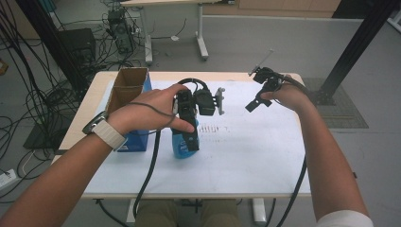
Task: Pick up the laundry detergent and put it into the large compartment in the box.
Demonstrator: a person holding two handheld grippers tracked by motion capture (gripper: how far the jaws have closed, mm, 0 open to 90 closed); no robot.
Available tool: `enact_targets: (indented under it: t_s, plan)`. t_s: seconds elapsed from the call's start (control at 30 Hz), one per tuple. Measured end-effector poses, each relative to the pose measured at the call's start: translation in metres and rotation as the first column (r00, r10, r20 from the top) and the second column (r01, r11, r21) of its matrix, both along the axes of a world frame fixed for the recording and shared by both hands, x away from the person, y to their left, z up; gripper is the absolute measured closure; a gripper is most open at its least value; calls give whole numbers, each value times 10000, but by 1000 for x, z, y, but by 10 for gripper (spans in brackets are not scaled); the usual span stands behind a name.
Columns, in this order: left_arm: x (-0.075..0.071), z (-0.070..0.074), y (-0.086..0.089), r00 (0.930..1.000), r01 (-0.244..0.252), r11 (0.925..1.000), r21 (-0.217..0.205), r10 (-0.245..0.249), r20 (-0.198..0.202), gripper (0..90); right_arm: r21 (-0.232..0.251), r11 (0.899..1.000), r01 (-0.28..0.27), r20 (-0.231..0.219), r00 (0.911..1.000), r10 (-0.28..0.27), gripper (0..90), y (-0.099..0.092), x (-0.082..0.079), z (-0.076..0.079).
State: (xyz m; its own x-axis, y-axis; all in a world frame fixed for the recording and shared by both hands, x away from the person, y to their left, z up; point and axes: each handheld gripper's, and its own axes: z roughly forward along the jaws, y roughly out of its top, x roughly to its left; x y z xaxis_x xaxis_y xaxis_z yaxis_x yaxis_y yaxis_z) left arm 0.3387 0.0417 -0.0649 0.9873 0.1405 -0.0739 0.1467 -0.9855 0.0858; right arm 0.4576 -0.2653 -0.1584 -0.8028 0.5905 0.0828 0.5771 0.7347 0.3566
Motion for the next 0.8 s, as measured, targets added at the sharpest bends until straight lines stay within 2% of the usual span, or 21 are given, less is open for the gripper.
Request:
enact_targets:
  t_s: [0.37, 0.8]
  plan:
    - [-3, 2, 2, 10000, -89, 10000, -1, 89, 30, 90, -11, 10000, 12, -22, 10000, -12, 107, 1, -1, 1]
    - [-6, 16, 4, 9999, -44, 10000, -71, 44, 102, 90, 6, 10000, -45, 52, 10000, 45, 108, 3, -6, 6]
